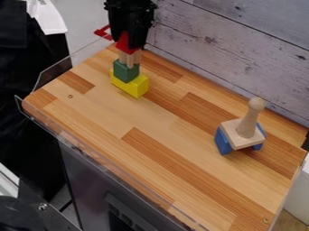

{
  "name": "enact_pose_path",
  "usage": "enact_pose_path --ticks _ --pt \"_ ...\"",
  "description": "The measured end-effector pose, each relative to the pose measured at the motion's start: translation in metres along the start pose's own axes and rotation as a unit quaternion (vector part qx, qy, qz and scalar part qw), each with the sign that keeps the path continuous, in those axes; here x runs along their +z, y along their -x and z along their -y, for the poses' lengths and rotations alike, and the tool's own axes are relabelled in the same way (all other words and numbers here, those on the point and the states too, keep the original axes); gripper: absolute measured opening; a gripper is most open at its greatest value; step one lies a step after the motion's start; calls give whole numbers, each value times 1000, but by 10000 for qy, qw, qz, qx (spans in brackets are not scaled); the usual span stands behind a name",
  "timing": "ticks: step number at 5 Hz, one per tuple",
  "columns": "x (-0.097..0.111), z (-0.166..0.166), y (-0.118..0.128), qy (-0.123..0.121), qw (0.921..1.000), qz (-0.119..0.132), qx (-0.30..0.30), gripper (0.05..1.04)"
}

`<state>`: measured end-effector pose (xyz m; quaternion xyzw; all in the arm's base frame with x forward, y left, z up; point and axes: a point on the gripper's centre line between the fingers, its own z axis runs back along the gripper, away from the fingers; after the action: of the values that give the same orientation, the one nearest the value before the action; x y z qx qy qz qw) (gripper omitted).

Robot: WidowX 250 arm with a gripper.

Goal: Remove the red triangle to the right side of the table

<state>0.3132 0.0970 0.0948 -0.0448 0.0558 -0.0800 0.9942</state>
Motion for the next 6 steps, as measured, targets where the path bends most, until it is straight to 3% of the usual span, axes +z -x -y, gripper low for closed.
enact_pose_path --ticks 2,3,4,5,6 --pt "65 39 40 -563 9955 589 478 547" --pt "80 71 63 -651 9938 740 512 547" --pt "56 97 68 -363 9972 584 285 547" --pt "9 123 62 -143 9999 38 -29 547" --pt "-24 132 55 -96 9996 -101 -232 547"
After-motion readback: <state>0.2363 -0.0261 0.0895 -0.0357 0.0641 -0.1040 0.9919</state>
